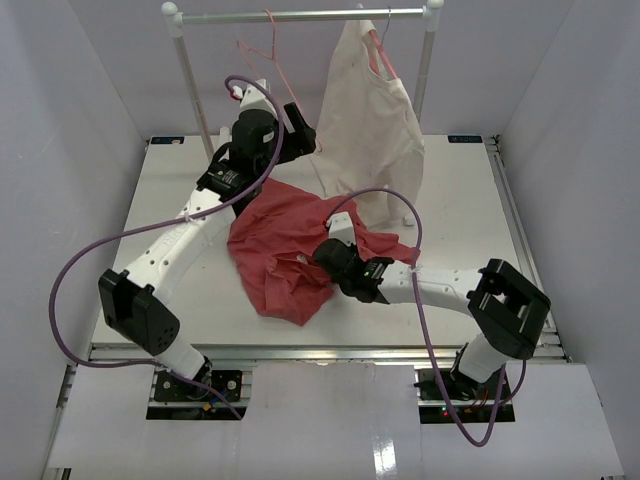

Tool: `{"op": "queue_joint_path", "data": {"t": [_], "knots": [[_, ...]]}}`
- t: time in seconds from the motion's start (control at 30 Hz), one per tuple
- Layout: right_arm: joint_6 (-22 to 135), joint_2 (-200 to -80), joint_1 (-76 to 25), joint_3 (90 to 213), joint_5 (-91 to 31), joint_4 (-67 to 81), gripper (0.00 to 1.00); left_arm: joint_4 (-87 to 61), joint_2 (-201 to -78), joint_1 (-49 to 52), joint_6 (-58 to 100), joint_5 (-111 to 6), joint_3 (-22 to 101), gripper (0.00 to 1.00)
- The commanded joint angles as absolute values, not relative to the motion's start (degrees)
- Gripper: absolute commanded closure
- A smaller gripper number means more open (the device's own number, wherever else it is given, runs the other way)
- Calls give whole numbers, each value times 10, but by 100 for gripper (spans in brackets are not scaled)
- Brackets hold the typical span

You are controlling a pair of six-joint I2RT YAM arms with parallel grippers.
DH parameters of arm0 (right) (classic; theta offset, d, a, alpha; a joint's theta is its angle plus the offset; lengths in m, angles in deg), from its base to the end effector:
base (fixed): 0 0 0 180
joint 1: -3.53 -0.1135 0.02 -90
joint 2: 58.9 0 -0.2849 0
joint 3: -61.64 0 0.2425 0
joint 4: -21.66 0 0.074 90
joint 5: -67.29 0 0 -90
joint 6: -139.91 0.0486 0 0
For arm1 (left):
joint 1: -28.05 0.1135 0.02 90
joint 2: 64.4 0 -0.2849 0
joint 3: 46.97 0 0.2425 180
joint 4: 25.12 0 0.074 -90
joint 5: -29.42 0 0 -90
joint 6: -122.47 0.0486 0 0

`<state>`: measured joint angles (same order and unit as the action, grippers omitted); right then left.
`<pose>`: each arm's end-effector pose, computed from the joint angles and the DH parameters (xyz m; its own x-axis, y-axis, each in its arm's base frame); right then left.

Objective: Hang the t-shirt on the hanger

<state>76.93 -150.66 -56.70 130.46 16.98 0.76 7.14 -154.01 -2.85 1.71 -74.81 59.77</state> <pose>0.1920 0.2731 0.2266 -0.5059 -0.1804 -0.8435 -0.2351 0.9697 -0.0664 0.3208 -0.1781 0.4382 -0.3429 -0.3725 -0.8623 0.1382 0.8880 -0.4386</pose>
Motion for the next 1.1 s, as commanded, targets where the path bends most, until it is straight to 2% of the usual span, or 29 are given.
{"op": "queue_joint_path", "data": {"t": [0.0, 0.43, 0.6, 0.87, 1.07], "knots": [[765, -1478, -577, 1294, 171, 66, 92, 75, -1573, -26, 40, -776, 653, 12], [745, -1441, -579, 1250, 192, 89, 92, 39, -1675, -26, 73, -824, 734, 16], [743, -1437, -578, 1253, 201, 81, 92, 39, -1653, -26, 88, -849, 712, 21], [741, -1419, -579, 1236, 178, 96, 92, 36, -1638, -26, 133, -854, 711, 23], [742, -1417, -578, 1230, 179, 101, 92, 52, -1651, -26, 147, -869, 736, 33]]}}
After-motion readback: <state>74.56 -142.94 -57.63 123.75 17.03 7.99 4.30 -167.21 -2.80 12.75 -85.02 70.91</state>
